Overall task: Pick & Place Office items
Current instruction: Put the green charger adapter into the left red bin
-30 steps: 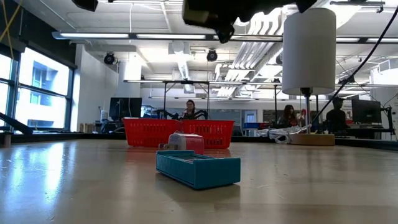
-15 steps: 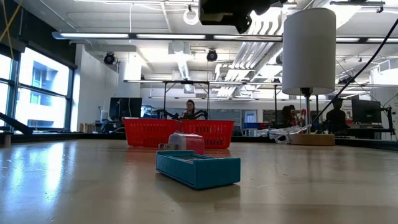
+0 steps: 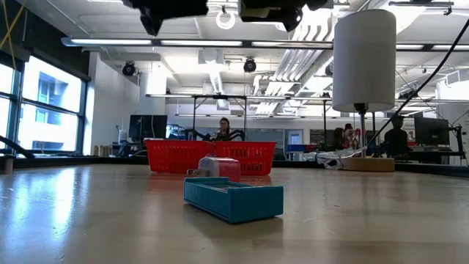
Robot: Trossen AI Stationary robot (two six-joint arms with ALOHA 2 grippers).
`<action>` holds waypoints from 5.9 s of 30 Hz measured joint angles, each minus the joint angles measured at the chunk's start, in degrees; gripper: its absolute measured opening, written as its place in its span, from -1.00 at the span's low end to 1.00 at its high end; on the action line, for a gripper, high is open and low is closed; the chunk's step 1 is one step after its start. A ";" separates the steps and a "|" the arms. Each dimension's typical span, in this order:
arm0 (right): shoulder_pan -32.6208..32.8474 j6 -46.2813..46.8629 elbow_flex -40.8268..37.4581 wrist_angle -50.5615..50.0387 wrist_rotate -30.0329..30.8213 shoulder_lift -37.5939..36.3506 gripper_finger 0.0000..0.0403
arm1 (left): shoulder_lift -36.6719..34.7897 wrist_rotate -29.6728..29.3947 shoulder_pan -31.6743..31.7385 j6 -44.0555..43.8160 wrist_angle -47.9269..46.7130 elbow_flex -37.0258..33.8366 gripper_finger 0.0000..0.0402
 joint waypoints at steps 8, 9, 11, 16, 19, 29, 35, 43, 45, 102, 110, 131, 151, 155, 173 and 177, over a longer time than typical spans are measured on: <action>0.00 0.37 0.07 -0.85 -0.58 0.00 -0.42 | 0.85 -0.52 6.29 1.02 -6.62 0.02 -0.55; -0.01 0.36 0.07 -0.89 -0.61 0.00 -0.42 | 0.88 -0.39 6.59 2.20 -7.61 0.02 -0.55; -0.02 0.17 0.07 -0.86 -0.63 0.00 -0.42 | 0.90 -0.22 6.80 4.60 -8.23 0.00 -0.55; -0.07 0.13 0.08 -0.86 -0.68 0.00 -0.42 | 0.89 0.07 5.92 3.23 -8.86 0.00 -0.55; -0.07 0.08 0.09 -0.82 -0.67 0.14 -0.42 | 0.90 0.10 5.18 3.75 -8.89 0.00 -0.55; -0.07 0.04 0.09 -0.86 -1.09 0.20 -0.42 | 0.90 1.39 6.48 -2.63 -9.19 0.00 -0.50; -0.07 0.07 0.09 -0.86 -1.09 0.22 -0.42 | 0.90 1.55 6.54 -7.33 -9.19 0.00 -0.47; -0.07 0.07 0.09 -0.89 -1.11 0.22 -0.42 | 0.90 1.42 6.34 0.12 -6.55 0.00 -0.46; -0.07 0.07 0.09 -0.92 -1.11 0.22 -0.42 | 0.90 1.48 6.34 1.41 -6.58 0.00 -0.43; -0.98 2.16 0.09 1.24 -5.60 0.26 -0.42 | 14.61 -14.72 -6.57 68.64 24.09 0.04 0.26; -0.92 2.98 0.09 0.12 -6.96 0.26 -0.42 | 24.35 -16.72 -6.61 90.26 42.50 -0.06 0.26; -1.36 3.26 0.11 1.26 -8.37 0.28 -0.42 | 28.52 -12.55 -3.58 100.25 55.35 0.04 0.26; -4.33 3.83 0.13 2.89 -13.39 3.13 -0.42 | 28.65 -7.43 -1.77 98.30 53.94 -0.11 0.13; -4.61 3.76 0.13 3.51 -14.62 3.87 -0.42 | 28.95 -7.65 -1.74 96.55 53.19 -0.11 0.00; -4.68 6.14 0.09 3.46 -13.30 3.93 -0.14 | 28.94 -12.01 -2.59 76.40 51.42 0.07 -0.38; -4.59 6.42 0.11 2.99 -9.90 3.58 -0.04 | 28.94 -14.30 -3.64 66.34 52.16 0.07 -0.38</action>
